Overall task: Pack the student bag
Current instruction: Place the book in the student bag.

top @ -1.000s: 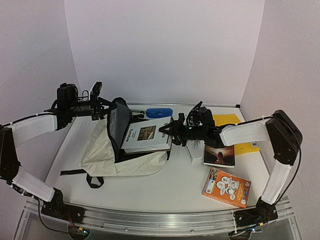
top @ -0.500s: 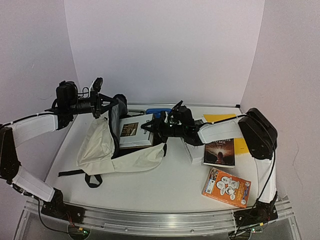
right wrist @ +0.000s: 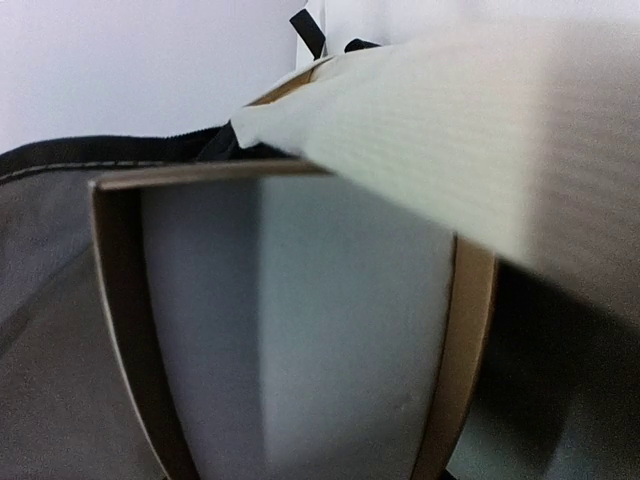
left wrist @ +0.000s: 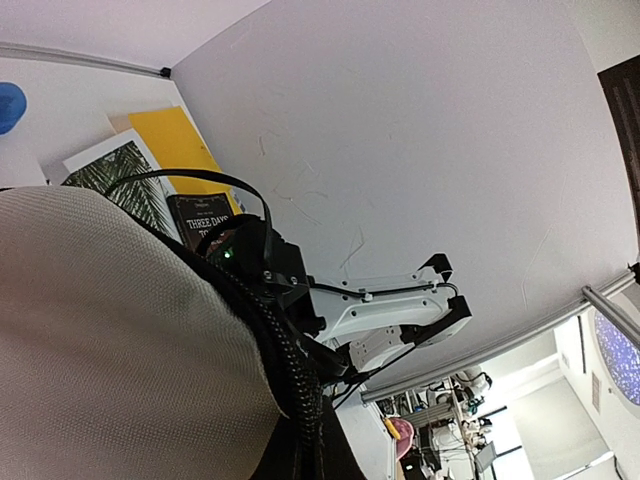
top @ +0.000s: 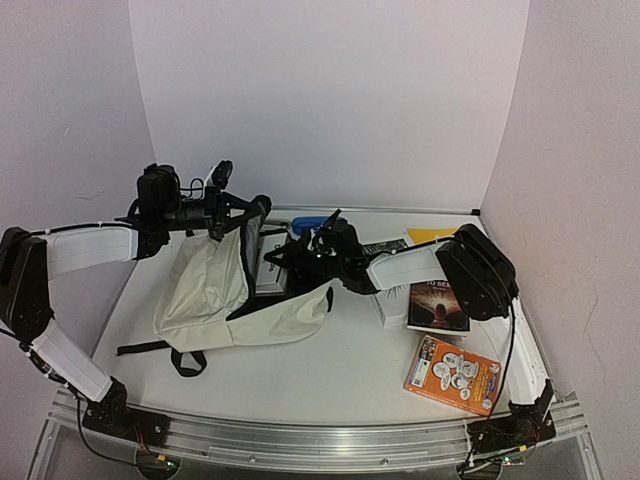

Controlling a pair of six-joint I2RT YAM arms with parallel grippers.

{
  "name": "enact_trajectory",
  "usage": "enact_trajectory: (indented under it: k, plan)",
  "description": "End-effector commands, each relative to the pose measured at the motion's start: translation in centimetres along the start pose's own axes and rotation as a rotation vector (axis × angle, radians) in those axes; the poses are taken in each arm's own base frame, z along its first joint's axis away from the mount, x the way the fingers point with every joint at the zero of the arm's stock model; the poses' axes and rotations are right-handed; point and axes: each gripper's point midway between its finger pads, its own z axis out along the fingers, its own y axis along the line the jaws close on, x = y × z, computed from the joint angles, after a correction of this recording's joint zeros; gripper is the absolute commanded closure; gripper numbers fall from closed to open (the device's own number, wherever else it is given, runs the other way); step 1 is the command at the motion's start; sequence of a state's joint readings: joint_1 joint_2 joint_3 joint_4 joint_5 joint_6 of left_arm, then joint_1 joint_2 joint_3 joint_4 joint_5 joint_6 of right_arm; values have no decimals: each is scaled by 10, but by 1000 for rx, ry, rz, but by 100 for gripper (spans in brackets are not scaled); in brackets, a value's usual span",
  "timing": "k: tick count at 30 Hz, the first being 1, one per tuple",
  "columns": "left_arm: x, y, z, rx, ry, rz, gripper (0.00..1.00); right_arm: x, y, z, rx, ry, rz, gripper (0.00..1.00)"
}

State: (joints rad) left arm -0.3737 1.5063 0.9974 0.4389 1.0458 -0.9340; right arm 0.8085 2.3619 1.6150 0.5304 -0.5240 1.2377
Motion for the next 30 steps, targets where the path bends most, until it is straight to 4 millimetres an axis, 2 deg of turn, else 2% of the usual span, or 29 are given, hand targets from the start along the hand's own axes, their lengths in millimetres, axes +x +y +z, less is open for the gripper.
enact_trajectory:
  k: [1, 5, 10, 12, 15, 18, 23, 26, 30]
  plan:
    - [-15, -50, 11, 123, -8, 149, 100, -13, 29, 13, -102, -44, -43, 69]
    - [-14, -52, 22, 135, 7, 141, 100, -17, 10, 29, -88, -60, -39, 68]
    - [-10, -43, 29, 139, 24, 113, 100, -20, 0, 42, -88, -68, -57, 64]
    - [-10, -42, 29, 133, 24, 110, 100, -23, -2, 40, -72, -91, -74, 61]
    - [-9, -40, 27, 106, 26, 111, 100, -28, 2, 31, -41, -128, -129, 52]
    - [-5, -31, 24, 47, 27, 104, 100, -34, 3, 21, 31, -165, -193, 38]
    - [-7, -26, 7, 4, -11, 83, 100, -40, 10, -5, 129, -206, -286, 21]
    - [-6, -22, 2, -22, -26, 71, 100, -40, 2, -20, 220, -210, -323, 17]
    - [-5, -19, -1, -41, -27, 59, 100, -45, 0, -51, 341, -263, -379, 12]
